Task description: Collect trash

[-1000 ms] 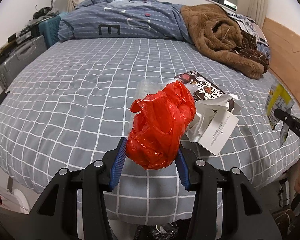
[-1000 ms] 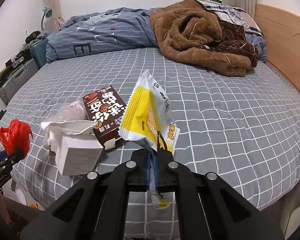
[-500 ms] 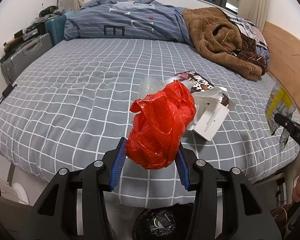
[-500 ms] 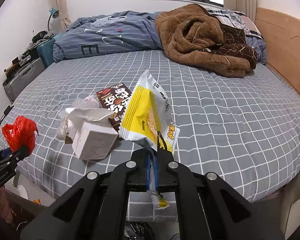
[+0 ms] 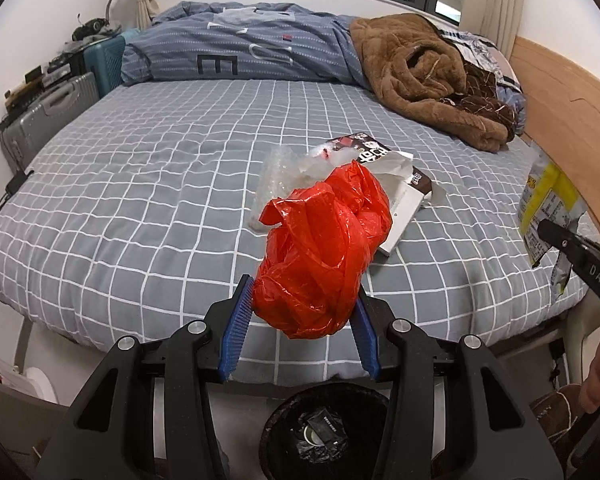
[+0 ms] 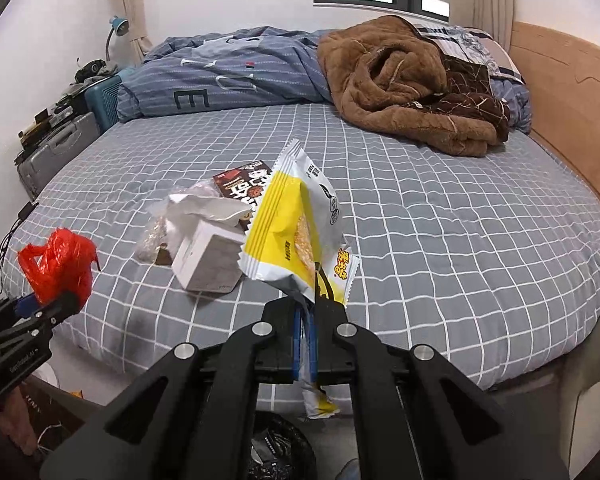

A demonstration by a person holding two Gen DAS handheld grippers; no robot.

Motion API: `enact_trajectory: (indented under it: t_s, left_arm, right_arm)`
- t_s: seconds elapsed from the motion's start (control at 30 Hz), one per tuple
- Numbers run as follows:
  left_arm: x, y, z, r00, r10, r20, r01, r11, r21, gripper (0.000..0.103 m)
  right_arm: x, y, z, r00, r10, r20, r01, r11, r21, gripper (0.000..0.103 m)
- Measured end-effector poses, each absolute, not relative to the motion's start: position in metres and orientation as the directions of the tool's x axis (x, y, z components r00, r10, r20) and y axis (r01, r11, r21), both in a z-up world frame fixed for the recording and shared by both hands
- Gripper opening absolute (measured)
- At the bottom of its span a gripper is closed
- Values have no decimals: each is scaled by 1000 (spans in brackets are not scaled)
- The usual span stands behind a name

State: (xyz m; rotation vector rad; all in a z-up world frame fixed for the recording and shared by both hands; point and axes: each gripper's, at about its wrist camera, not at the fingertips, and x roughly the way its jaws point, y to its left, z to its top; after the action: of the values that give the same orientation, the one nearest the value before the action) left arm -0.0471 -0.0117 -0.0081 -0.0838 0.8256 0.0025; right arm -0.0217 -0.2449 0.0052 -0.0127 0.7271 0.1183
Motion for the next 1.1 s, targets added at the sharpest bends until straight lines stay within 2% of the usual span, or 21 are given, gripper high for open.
enact_trajectory:
  t_s: [1.1]
  left_arm:
    - [-99, -12, 13, 690, -64, -721, -18, 994, -105, 46]
  right_arm:
    - [-84, -221, 6, 706, 164, -689, -187, 982, 43, 2]
